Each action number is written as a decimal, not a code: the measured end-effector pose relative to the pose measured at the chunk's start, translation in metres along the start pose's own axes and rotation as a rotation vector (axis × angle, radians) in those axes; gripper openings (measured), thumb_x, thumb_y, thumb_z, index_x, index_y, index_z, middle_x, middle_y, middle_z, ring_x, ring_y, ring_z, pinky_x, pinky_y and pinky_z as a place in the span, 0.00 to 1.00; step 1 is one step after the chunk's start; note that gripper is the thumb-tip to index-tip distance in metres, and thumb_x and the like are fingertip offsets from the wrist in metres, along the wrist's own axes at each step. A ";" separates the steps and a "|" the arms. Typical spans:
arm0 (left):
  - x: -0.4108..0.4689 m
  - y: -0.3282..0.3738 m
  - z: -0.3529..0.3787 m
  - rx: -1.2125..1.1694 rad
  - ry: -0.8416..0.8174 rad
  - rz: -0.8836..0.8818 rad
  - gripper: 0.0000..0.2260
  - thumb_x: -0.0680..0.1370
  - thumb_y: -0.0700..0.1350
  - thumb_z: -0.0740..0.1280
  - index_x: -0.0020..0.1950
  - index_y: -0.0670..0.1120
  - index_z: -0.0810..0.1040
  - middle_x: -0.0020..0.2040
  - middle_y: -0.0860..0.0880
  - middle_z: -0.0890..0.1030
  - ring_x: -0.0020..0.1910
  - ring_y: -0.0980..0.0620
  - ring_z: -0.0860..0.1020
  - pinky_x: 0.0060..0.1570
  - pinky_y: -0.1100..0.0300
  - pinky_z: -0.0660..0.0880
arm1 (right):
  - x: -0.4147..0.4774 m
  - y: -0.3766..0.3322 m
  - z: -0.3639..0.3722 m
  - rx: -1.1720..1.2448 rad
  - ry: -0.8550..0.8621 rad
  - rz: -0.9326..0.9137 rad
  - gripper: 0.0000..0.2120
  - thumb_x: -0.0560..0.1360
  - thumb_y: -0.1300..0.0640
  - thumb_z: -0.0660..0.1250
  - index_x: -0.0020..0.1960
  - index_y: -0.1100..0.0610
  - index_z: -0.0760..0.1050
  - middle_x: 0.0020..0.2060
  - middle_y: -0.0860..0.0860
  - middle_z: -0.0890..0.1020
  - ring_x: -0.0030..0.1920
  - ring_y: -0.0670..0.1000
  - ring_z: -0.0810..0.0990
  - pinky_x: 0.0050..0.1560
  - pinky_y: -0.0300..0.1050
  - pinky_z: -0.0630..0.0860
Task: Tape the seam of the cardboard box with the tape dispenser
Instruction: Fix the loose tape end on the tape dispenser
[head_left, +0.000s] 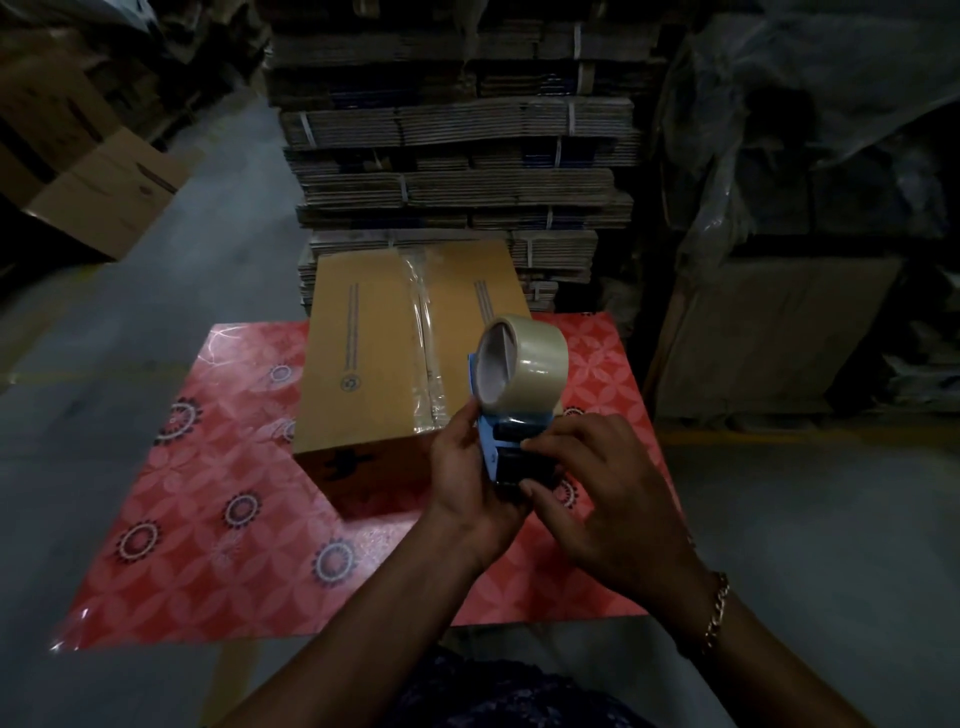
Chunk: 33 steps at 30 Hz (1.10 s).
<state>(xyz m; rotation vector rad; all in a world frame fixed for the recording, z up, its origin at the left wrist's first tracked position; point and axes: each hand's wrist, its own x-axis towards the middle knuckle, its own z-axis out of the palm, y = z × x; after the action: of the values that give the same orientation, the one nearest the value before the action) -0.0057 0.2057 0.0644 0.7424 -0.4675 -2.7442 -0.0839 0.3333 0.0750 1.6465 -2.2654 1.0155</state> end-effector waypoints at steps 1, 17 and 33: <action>0.000 0.002 0.001 -0.002 -0.008 -0.005 0.27 0.80 0.58 0.61 0.67 0.38 0.78 0.52 0.40 0.82 0.50 0.44 0.80 0.50 0.54 0.77 | 0.003 0.001 0.001 -0.005 0.009 -0.005 0.13 0.72 0.55 0.74 0.56 0.54 0.82 0.51 0.51 0.81 0.52 0.49 0.75 0.51 0.44 0.73; 0.030 0.014 0.006 -0.019 0.178 0.114 0.24 0.81 0.57 0.57 0.64 0.39 0.75 0.40 0.41 0.79 0.34 0.46 0.79 0.30 0.61 0.76 | 0.016 -0.009 0.016 -0.153 0.062 -0.126 0.07 0.75 0.61 0.69 0.50 0.58 0.85 0.42 0.53 0.84 0.43 0.55 0.79 0.40 0.51 0.73; 0.038 0.012 0.014 0.051 0.192 0.086 0.29 0.82 0.60 0.53 0.58 0.35 0.78 0.35 0.38 0.80 0.27 0.45 0.79 0.26 0.61 0.76 | 0.000 -0.010 -0.001 -0.254 0.043 -0.211 0.05 0.74 0.61 0.69 0.47 0.58 0.84 0.41 0.53 0.84 0.40 0.54 0.73 0.36 0.50 0.68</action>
<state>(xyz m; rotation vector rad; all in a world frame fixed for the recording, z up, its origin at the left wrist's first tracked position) -0.0429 0.1862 0.0636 0.9634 -0.5160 -2.5587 -0.0755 0.3322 0.0804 1.6906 -2.0406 0.6776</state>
